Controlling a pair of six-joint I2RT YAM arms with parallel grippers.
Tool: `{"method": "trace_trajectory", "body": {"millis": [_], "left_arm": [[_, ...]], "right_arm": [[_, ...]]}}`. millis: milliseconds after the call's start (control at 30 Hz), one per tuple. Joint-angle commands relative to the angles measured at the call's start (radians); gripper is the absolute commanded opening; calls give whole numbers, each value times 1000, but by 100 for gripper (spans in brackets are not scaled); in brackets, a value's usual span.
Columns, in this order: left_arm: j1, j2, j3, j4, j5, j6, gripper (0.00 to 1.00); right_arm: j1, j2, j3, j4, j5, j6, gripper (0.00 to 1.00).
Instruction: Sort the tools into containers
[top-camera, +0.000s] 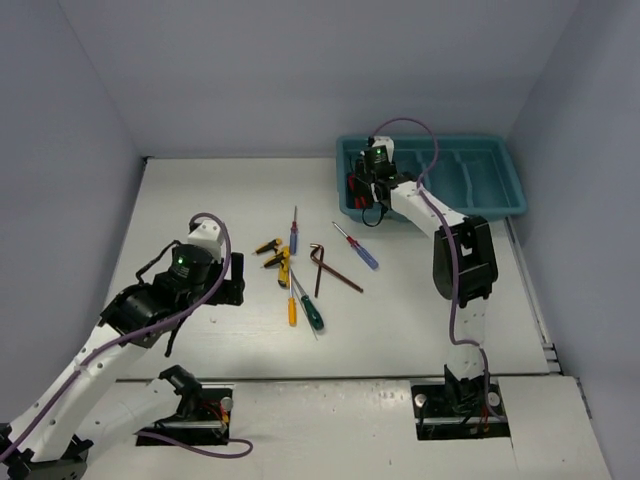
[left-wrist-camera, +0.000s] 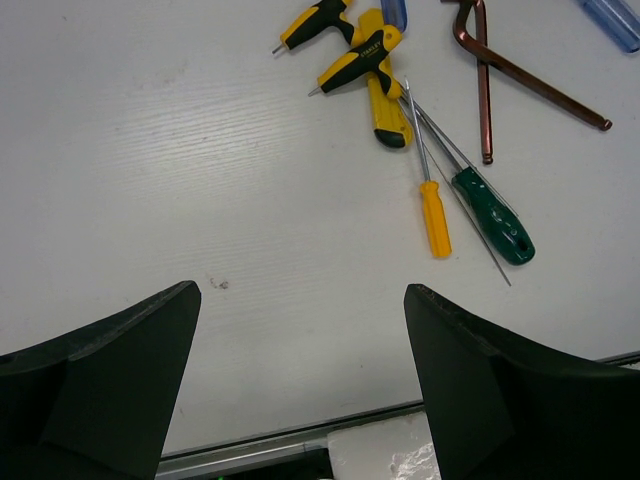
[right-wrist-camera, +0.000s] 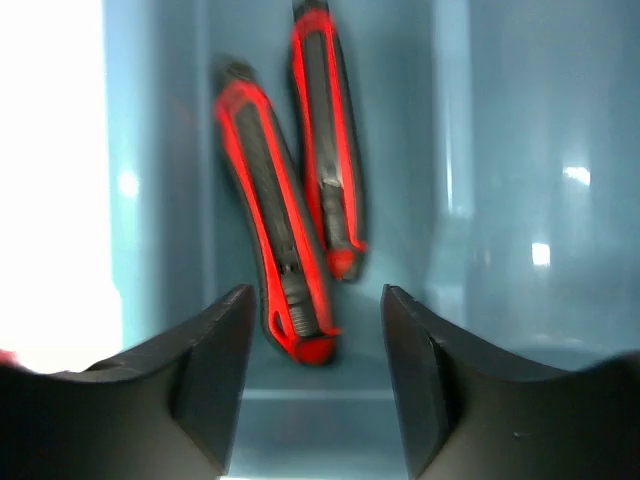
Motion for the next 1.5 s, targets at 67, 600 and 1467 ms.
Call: {"method": "trace_trajectory", "body": {"millis": [67,600,1467], "left_arm": [[5,123,-18,78,28,-25,81],[18,753,25,524,61,-97,63],[19,1027,226,518,72,-56,65]], "right_arm": [[4,-206,25,64,1,-40,57],[22,-1046,-614,64,-33,32,61],[17,-1301,-765,-34,8,34,68]]}}
